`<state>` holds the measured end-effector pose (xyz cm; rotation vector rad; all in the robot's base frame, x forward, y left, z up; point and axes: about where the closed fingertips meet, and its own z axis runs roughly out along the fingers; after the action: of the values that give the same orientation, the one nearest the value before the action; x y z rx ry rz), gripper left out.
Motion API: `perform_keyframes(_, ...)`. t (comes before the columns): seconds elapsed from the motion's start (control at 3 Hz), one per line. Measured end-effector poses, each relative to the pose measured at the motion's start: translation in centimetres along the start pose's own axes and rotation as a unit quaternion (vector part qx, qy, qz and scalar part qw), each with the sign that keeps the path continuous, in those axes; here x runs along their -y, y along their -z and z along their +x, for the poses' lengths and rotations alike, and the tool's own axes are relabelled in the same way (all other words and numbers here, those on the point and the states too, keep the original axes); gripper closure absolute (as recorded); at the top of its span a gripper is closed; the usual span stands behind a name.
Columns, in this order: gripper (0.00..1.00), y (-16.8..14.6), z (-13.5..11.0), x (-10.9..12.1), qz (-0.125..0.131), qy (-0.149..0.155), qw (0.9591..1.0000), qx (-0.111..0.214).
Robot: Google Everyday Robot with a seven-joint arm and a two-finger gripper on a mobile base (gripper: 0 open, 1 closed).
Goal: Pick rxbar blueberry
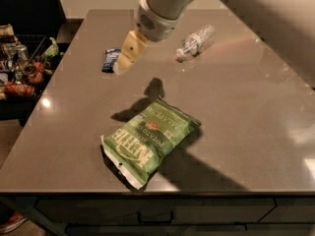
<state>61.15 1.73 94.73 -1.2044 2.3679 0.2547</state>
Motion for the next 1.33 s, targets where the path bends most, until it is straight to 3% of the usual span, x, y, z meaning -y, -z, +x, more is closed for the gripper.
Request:
perform_keyframes(0.33, 0.0, -5.0, -4.3, 0.8, 0.012, -0.036, 0.9993, 0.001)
perform_keyframes(0.67, 0.0, -9.0, -6.7, 1.3, 0.014, -0.052, 0.9984, -0.017)
perform_keyframes(1.33, 0.0, -15.4, -9.5, 1.9, 0.02, -0.055, 0.9957, -0.073)
